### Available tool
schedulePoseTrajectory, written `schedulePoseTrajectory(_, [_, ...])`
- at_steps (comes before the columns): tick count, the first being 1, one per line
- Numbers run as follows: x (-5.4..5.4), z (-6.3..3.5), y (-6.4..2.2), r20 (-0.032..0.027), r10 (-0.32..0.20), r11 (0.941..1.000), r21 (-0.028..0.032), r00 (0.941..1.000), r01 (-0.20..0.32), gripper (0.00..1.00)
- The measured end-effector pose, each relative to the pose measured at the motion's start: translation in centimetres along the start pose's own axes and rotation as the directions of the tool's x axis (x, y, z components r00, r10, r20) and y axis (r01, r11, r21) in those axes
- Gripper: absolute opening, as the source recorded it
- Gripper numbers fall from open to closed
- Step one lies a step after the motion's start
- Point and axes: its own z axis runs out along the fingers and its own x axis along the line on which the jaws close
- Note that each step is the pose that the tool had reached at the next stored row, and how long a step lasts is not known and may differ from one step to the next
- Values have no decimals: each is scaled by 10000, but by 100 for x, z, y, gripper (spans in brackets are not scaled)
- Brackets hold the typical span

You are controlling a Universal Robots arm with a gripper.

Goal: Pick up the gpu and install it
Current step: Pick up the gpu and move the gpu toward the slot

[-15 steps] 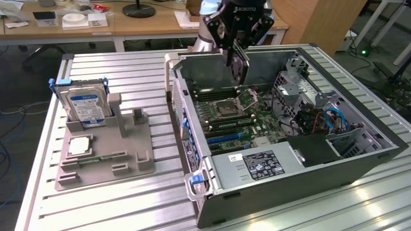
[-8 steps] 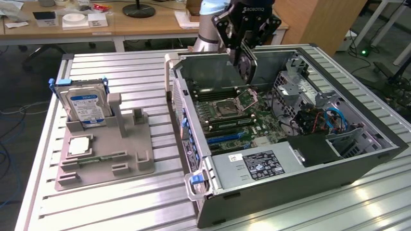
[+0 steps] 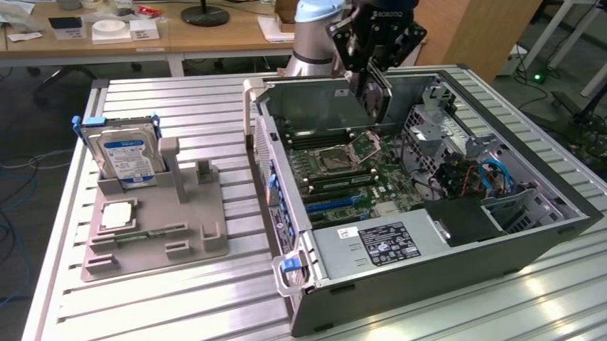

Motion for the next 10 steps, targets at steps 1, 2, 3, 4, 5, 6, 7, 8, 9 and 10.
schedulePoseTrajectory(1, [-35,1,0,-1,-1,10000,-1,10000,1,28])
schedulePoseTrajectory(2, [-64,2,0,-3,0,10000,-2,10000,0,28])
schedulePoseTrajectory(3, [-89,2,0,-5,0,10000,-3,10000,0,28])
schedulePoseTrajectory(4, [-114,3,1,-7,0,10000,-3,10000,0,28])
schedulePoseTrajectory(5, [-168,4,1,-11,-1,10000,-3,10000,1,28])
schedulePoseTrajectory(6, [-195,5,1,-14,1,10000,-3,10000,-1,28])
schedulePoseTrajectory(7, [-220,6,1,-17,0,10000,-4,10000,0,28])
schedulePoseTrajectory(8, [-238,6,1,-19,0,10000,-3,10000,0,28])
schedulePoseTrajectory(9, [-255,7,1,-20,0,10000,-2,10000,0,28])
schedulePoseTrajectory(10, [-275,8,1,-21,0,10000,-3,10000,0,28])
